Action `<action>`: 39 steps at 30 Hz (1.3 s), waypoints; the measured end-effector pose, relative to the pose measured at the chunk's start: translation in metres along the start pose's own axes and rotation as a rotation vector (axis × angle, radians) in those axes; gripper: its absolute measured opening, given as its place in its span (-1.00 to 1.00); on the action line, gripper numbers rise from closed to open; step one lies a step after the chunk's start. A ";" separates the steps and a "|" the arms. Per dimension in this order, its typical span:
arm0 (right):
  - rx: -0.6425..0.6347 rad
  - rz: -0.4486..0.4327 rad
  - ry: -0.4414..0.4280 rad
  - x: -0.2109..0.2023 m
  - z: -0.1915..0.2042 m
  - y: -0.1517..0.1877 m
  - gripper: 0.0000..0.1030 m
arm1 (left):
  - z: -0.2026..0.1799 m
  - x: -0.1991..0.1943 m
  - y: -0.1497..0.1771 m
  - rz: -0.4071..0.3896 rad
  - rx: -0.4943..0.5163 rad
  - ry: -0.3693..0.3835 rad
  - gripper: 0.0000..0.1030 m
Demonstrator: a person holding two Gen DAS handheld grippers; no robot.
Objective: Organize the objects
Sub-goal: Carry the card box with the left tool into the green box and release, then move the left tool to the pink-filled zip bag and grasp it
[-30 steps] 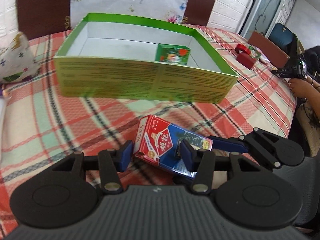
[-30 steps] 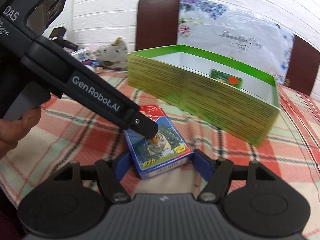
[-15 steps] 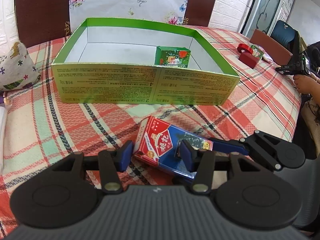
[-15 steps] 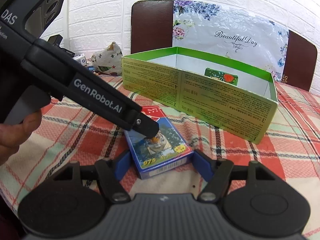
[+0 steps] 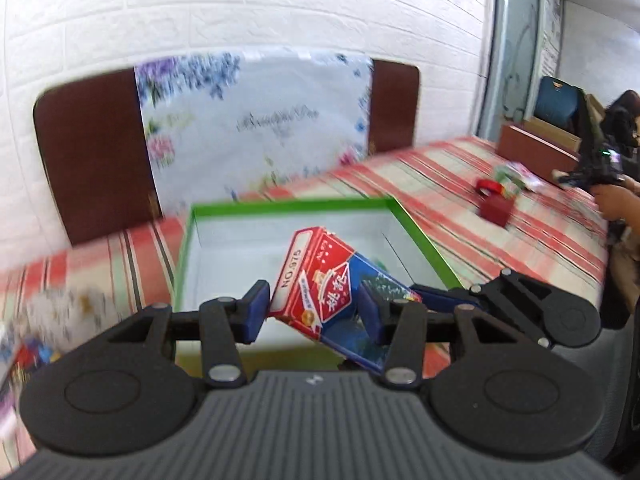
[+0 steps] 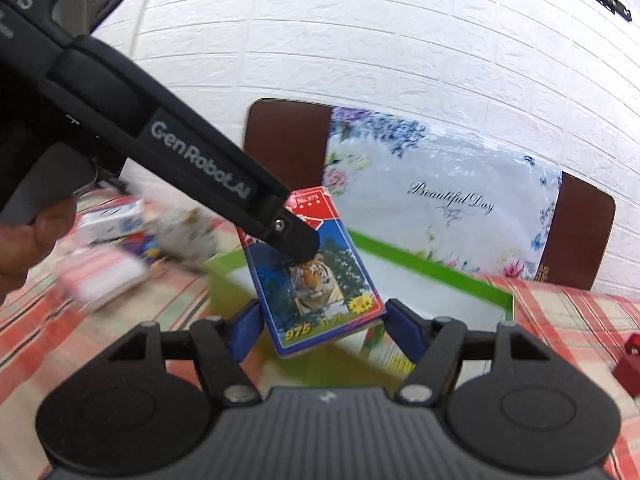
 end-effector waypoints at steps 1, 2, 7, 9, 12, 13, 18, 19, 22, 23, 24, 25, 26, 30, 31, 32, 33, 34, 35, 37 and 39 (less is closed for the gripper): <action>0.008 0.007 0.006 0.012 -0.007 -0.004 0.32 | 0.004 0.011 -0.005 -0.004 0.001 -0.008 -0.03; 0.011 0.017 0.014 0.024 -0.013 -0.006 0.32 | 0.008 0.023 -0.009 -0.002 -0.001 -0.016 -0.03; 0.013 0.090 0.051 0.083 -0.029 -0.005 0.31 | 0.031 0.071 -0.012 0.034 -0.057 -0.053 -0.02; 0.019 0.109 0.061 0.097 -0.031 -0.001 0.31 | 0.038 0.083 -0.011 0.050 -0.083 -0.067 0.00; 0.029 0.125 0.051 0.112 -0.031 0.004 0.34 | 0.046 0.098 -0.006 0.089 -0.099 -0.113 0.08; 0.033 0.122 0.061 0.114 -0.032 0.004 0.52 | 0.049 0.101 -0.003 0.104 -0.101 -0.134 0.09; 0.011 0.081 0.083 0.103 -0.023 0.003 0.50 | 0.055 0.096 0.009 0.131 -0.121 -0.155 0.09; 0.016 0.072 0.083 0.100 -0.023 0.002 0.49 | 0.056 0.092 0.011 0.127 -0.116 -0.162 0.09; 0.038 0.043 0.084 0.079 -0.014 0.000 0.45 | 0.057 0.078 0.015 0.117 -0.106 -0.179 0.09; 0.053 0.033 0.082 0.072 -0.013 0.000 0.43 | 0.057 0.073 0.016 0.114 -0.106 -0.181 0.09; 0.071 0.022 0.081 0.065 -0.010 -0.001 0.43 | 0.057 0.066 0.018 0.112 -0.107 -0.186 0.09; 0.089 0.011 0.079 0.059 -0.007 -0.003 0.43 | 0.057 0.060 0.020 0.111 -0.109 -0.191 0.09; 0.108 0.001 0.078 0.052 -0.003 -0.003 0.43 | 0.057 0.053 0.022 0.108 -0.111 -0.196 0.10; 0.162 -0.032 0.047 0.025 0.015 0.000 0.43 | 0.055 0.021 0.036 0.103 -0.108 -0.215 0.13; 0.165 -0.033 0.041 0.020 0.021 0.003 0.43 | 0.054 0.015 0.042 0.112 -0.100 -0.225 0.13; 0.168 -0.027 0.034 0.014 0.027 0.006 0.43 | 0.054 0.009 0.048 0.118 -0.100 -0.231 0.13; 0.172 -0.017 0.022 0.011 0.033 0.010 0.43 | 0.054 0.003 0.055 0.124 -0.103 -0.232 0.14; 0.172 -0.004 0.009 0.009 0.038 0.014 0.43 | 0.055 -0.003 0.062 0.133 -0.110 -0.233 0.14; 0.170 0.015 -0.003 0.008 0.044 0.019 0.43 | 0.056 -0.008 0.070 0.142 -0.120 -0.235 0.14; 0.164 0.061 -0.026 0.009 0.057 0.031 0.43 | 0.060 -0.018 0.088 0.163 -0.139 -0.241 0.15; 0.173 0.117 -0.058 0.014 0.071 0.042 0.43 | 0.067 -0.027 0.107 0.189 -0.160 -0.265 0.15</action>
Point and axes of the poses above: each gripper's, at about its wrist camera, not at the fingertips, and x roughly the way its jaws point, z to its left, y to its underside, the point moved 7 cm from there along x, roughly the way its jaws point, and after that the axes turned 8 degrees about x, right-handed, at the moved point
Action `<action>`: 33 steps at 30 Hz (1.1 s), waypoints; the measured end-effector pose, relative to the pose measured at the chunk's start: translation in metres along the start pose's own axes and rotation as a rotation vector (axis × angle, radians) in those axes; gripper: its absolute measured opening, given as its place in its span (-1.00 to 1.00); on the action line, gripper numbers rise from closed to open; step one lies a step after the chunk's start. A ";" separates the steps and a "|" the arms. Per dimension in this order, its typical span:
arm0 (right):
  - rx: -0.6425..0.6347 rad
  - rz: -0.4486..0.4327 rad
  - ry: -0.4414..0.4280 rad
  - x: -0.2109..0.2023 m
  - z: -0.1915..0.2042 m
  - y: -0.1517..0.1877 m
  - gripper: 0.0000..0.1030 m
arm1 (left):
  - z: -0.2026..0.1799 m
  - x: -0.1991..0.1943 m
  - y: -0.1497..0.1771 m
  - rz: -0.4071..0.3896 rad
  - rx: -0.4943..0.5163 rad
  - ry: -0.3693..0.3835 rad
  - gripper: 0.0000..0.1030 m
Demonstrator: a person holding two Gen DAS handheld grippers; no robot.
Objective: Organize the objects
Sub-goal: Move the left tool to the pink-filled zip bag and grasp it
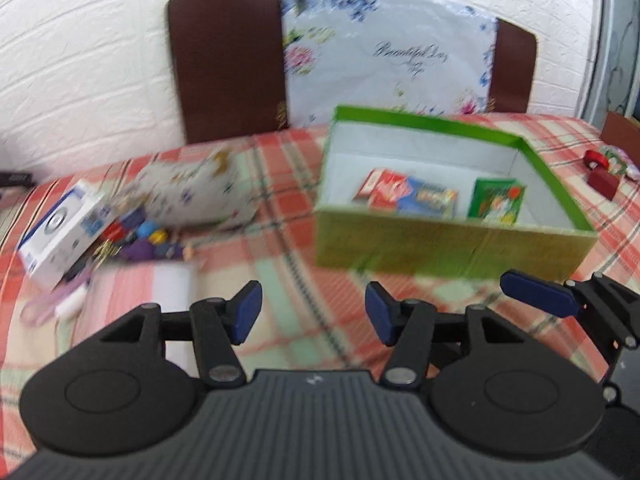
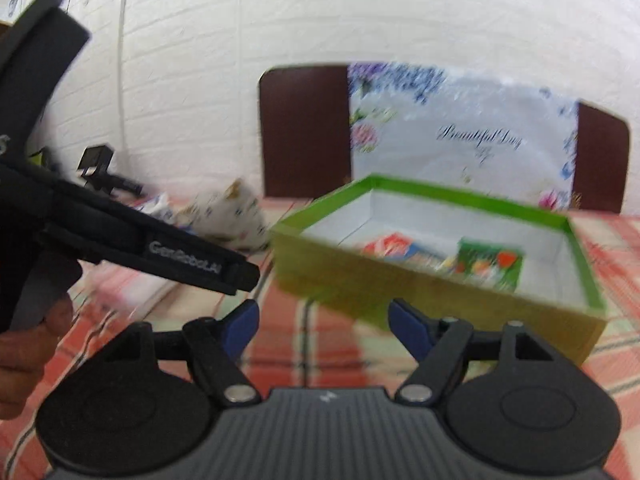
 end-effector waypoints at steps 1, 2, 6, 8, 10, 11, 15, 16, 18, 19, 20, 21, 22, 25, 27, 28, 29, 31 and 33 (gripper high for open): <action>0.006 0.024 -0.015 0.003 0.005 0.005 0.43 | 0.008 0.000 0.009 0.015 -0.015 -0.014 0.15; 0.011 0.049 -0.031 0.007 0.011 0.011 0.42 | 0.015 0.001 0.018 0.034 -0.031 -0.025 0.15; 0.029 0.146 -0.078 0.024 0.032 0.031 0.40 | 0.046 -0.003 0.051 0.070 -0.088 -0.056 0.15; 0.031 0.185 -0.091 0.029 0.042 0.039 0.39 | 0.056 -0.008 0.063 0.083 -0.094 -0.089 0.16; 0.012 0.199 -0.092 0.031 0.053 0.045 0.44 | 0.069 -0.010 0.078 0.099 -0.113 -0.096 0.17; -0.008 0.200 -0.092 0.032 0.058 0.045 0.44 | 0.076 -0.011 0.083 0.093 -0.127 -0.099 0.20; -0.033 0.213 -0.109 0.036 0.073 0.043 0.44 | 0.102 -0.018 0.093 0.070 -0.146 -0.166 0.26; -0.032 0.215 -0.120 0.037 0.077 0.042 0.44 | 0.110 -0.019 0.095 0.068 -0.162 -0.180 0.27; -0.008 0.217 -0.165 0.041 0.085 0.037 0.44 | 0.127 -0.021 0.099 0.056 -0.198 -0.208 0.27; 0.027 0.214 -0.206 0.043 0.089 0.032 0.44 | 0.137 -0.023 0.103 0.050 -0.214 -0.234 0.27; 0.065 0.211 -0.242 0.046 0.092 0.028 0.46 | 0.147 -0.025 0.106 0.044 -0.233 -0.254 0.27; 0.101 0.213 -0.268 0.050 0.095 0.023 0.50 | 0.157 -0.027 0.109 0.035 -0.255 -0.264 0.27; 0.121 0.216 -0.272 0.057 0.097 0.018 0.55 | 0.164 -0.030 0.111 0.029 -0.276 -0.269 0.27; 0.151 0.232 -0.280 0.083 0.104 0.005 0.57 | 0.187 -0.037 0.112 0.012 -0.367 -0.246 0.27; 0.189 0.256 -0.296 0.106 0.110 -0.001 0.57 | 0.199 -0.038 0.107 -0.001 -0.445 -0.173 0.24; 0.204 0.267 -0.299 0.115 0.113 -0.003 0.56 | 0.202 -0.037 0.102 -0.010 -0.478 -0.128 0.24; 0.216 0.274 -0.295 0.123 0.116 -0.004 0.56 | 0.203 -0.035 0.095 -0.027 -0.501 -0.079 0.24; 0.251 0.282 -0.292 0.136 0.118 -0.003 0.56 | 0.199 -0.030 0.078 -0.065 -0.493 -0.009 0.23; 0.258 0.279 -0.291 0.141 0.121 -0.004 0.53 | 0.190 -0.017 0.064 -0.067 -0.446 0.036 0.23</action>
Point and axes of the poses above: each gripper's, at about its wrist camera, not at the fingertips, and x roughly the way its jaws point, z to its left, y to its underside, the point moved 7 cm from there along x, roughly the way its jaws point, and after that the axes turned 8 degrees about x, right-handed, at the moved point
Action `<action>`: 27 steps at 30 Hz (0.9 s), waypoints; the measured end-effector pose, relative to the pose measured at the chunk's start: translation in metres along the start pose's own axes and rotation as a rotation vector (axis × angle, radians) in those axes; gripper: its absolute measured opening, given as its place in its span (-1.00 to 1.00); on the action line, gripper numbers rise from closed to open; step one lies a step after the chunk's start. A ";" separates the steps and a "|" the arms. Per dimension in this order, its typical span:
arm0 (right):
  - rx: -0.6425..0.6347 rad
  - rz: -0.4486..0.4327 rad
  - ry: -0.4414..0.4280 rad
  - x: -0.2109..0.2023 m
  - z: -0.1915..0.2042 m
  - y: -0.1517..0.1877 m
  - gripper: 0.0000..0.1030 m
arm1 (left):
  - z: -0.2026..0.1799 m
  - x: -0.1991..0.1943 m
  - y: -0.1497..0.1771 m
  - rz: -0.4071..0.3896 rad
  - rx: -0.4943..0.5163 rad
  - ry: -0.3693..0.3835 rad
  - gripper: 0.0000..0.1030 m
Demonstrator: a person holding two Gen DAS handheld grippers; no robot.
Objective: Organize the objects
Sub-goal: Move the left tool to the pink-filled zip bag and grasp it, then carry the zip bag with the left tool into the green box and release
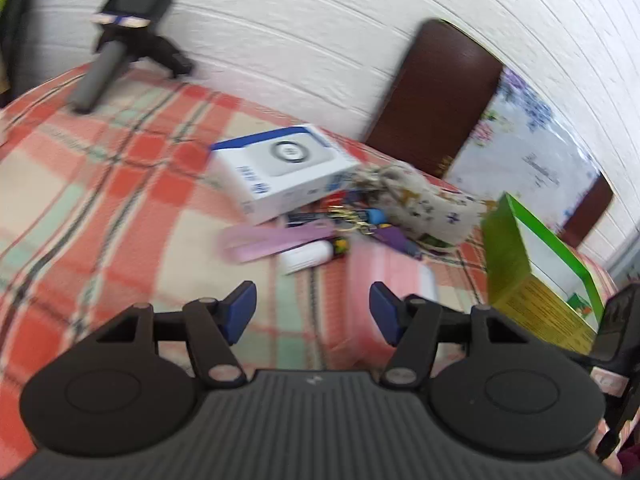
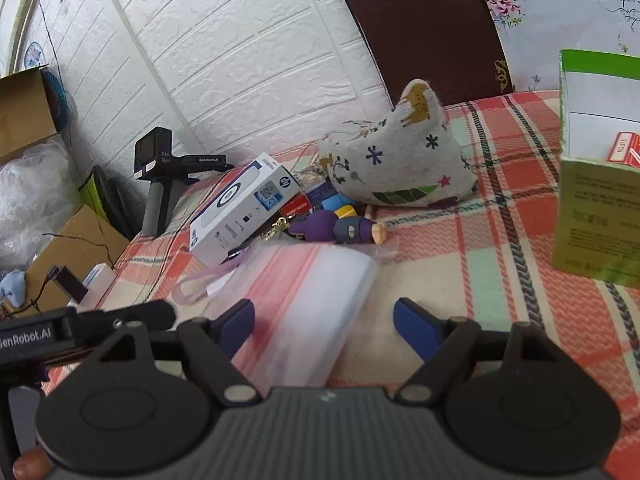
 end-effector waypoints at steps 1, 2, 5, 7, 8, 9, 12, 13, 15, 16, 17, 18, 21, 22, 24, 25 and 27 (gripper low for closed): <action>-0.007 0.012 -0.015 0.003 0.004 0.001 0.37 | -0.005 0.009 -0.001 0.017 0.016 0.019 0.23; -0.001 0.030 -0.038 0.005 0.007 0.002 0.11 | -0.008 0.018 -0.001 0.038 0.015 0.040 0.13; 0.063 0.057 -0.056 0.008 0.004 0.001 -0.01 | 0.001 0.034 0.008 0.103 -0.121 0.154 -0.40; 0.042 0.083 -0.069 0.006 0.009 0.006 -0.09 | 0.005 0.031 0.017 0.116 -0.173 0.203 -0.50; 0.035 0.098 -0.081 0.004 0.013 0.009 -0.12 | 0.006 0.024 0.021 0.111 -0.166 0.201 -0.50; 0.026 0.112 -0.098 0.002 0.016 0.014 -0.13 | 0.006 0.016 0.026 0.101 -0.151 0.196 -0.50; 0.013 0.155 -0.156 -0.007 0.025 0.031 -0.16 | 0.005 -0.008 0.041 0.091 -0.130 0.176 -0.50; 0.012 0.167 -0.174 -0.012 0.026 0.037 -0.16 | 0.004 -0.015 0.047 0.091 -0.127 0.177 -0.50; 0.011 0.188 -0.198 -0.026 0.026 0.049 -0.18 | 0.001 -0.028 0.059 0.093 -0.123 0.190 -0.50; 0.004 0.193 -0.202 -0.034 0.025 0.055 -0.19 | -0.004 -0.034 0.065 0.096 -0.121 0.198 -0.50; -0.008 0.196 -0.200 -0.042 0.023 0.059 -0.19 | -0.011 -0.038 0.070 0.103 -0.113 0.205 -0.50; -0.019 0.195 -0.194 -0.051 0.021 0.063 -0.19 | -0.015 -0.043 0.075 0.110 -0.101 0.213 -0.51; -0.025 0.177 -0.162 -0.077 0.006 0.069 -0.20 | -0.042 -0.045 0.084 0.143 -0.054 0.256 -0.53; -0.025 0.160 -0.146 -0.087 -0.002 0.070 -0.19 | -0.053 -0.043 0.087 0.158 -0.030 0.276 -0.53; -0.009 0.127 -0.115 -0.105 -0.018 0.072 -0.17 | -0.075 -0.039 0.092 0.183 0.024 0.319 -0.50; 0.008 0.108 -0.100 -0.114 -0.027 0.072 -0.10 | -0.085 -0.035 0.093 0.195 0.052 0.334 -0.42; 0.035 0.070 -0.068 -0.130 -0.044 0.073 -0.01 | -0.099 -0.027 0.092 0.218 0.086 0.316 0.06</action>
Point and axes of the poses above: each gripper's, at about its wrist camera, not at the fingertips, and x roughly the way its jaws point, z to its left, y to its underside, the point moved 7 cm from there along x, roughly the way its jaws point, and after that the axes turned 8 degrees about x, right-handed, at the moved point
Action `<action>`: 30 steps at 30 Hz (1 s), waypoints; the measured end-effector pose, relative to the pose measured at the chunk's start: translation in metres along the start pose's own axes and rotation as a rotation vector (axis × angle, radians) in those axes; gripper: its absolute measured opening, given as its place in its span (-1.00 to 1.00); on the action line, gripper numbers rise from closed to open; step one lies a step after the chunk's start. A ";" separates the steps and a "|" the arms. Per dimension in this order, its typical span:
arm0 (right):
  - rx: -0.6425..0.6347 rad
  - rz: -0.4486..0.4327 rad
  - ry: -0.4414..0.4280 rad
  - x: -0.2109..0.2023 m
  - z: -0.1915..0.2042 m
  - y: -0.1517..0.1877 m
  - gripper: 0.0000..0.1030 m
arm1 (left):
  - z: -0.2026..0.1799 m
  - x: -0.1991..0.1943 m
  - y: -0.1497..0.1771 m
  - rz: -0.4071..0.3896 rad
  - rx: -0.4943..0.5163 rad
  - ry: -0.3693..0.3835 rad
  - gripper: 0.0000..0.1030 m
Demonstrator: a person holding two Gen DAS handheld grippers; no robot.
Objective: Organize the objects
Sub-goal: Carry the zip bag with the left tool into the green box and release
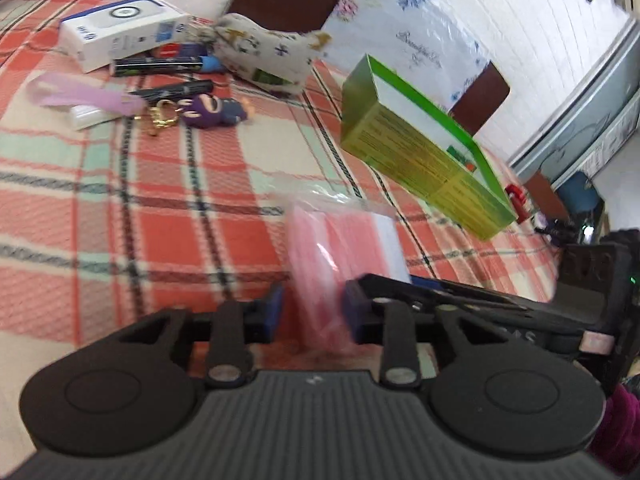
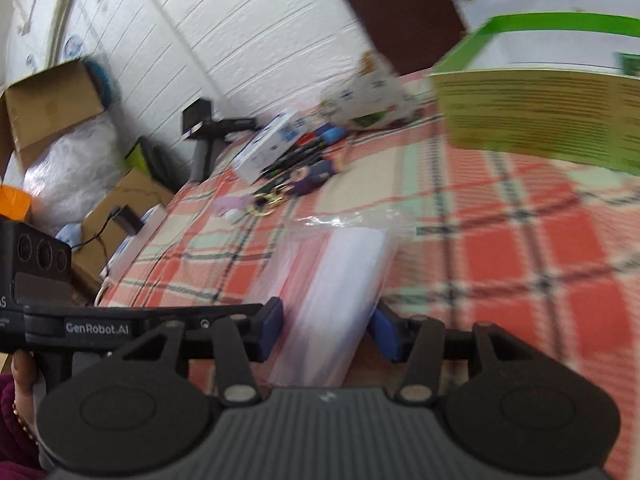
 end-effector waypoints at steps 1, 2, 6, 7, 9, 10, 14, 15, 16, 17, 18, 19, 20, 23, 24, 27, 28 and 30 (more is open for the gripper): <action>-0.002 -0.011 0.007 -0.007 -0.005 0.001 0.17 | -0.002 0.003 -0.003 0.000 0.010 -0.023 0.11; -0.015 -0.022 0.014 -0.014 -0.008 0.001 0.33 | -0.005 0.005 -0.006 -0.002 0.020 -0.035 0.15; -0.159 -0.034 0.060 -0.028 -0.005 0.010 0.54 | -0.011 0.012 -0.015 0.025 0.044 -0.050 0.18; -0.204 -0.025 0.061 -0.027 -0.001 0.014 0.54 | -0.014 0.014 -0.016 0.034 0.056 -0.053 0.18; -0.283 -0.015 0.059 -0.020 0.010 0.021 0.65 | -0.020 0.019 -0.013 0.054 0.084 -0.058 0.18; -0.322 -0.014 0.069 -0.015 0.014 0.024 0.67 | -0.023 0.022 -0.012 0.058 0.092 -0.054 0.17; -0.403 -0.024 0.109 0.002 0.020 0.028 0.45 | -0.034 0.026 -0.016 0.066 0.105 -0.039 -0.22; -0.406 -0.030 0.110 0.000 0.020 0.027 0.36 | -0.038 0.026 -0.021 0.063 0.117 -0.048 -0.28; -0.393 -0.036 0.104 -0.003 0.019 0.023 0.17 | -0.042 0.024 -0.027 0.051 0.128 -0.050 -0.29; -0.383 -0.050 0.100 -0.006 0.018 0.018 0.07 | -0.048 0.023 -0.035 0.034 0.141 -0.044 -0.29; -0.384 -0.081 0.106 -0.012 0.017 0.012 0.06 | -0.056 0.021 -0.044 0.014 0.159 -0.034 -0.29; -0.397 -0.121 0.121 -0.018 0.017 0.005 0.04 | -0.065 0.020 -0.054 -0.009 0.185 -0.026 -0.29; -0.409 -0.160 0.140 -0.024 0.017 -0.004 0.04 | -0.074 0.020 -0.065 -0.032 0.214 -0.019 -0.29; -0.422 -0.273 0.189 -0.043 0.012 -0.037 0.04 | -0.102 0.024 -0.099 -0.097 0.280 0.009 -0.29; -0.422 -0.305 0.205 -0.049 0.008 -0.048 0.04 | -0.111 0.027 -0.110 -0.115 0.300 0.023 -0.29; -0.418 -0.381 0.270 -0.061 -0.007 -0.077 0.04 | -0.135 0.046 -0.136 -0.158 0.355 0.057 -0.29; -0.411 -0.397 0.290 -0.063 -0.013 -0.086 0.04 | -0.142 0.054 -0.142 -0.165 0.366 0.066 -0.29; -0.398 -0.420 0.330 -0.066 -0.028 -0.101 0.04 | -0.156 0.072 -0.153 -0.173 0.387 0.078 -0.29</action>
Point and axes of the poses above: each gripper's, at about its wrist camera, not at the fingertips, and x roughly the way its jaws point, z to its left, y to its underside, the point moved 7 cm from there along x, roughly the way its jaws point, and after that the axes turned 8 degrees about x, right-handed, at the moved point
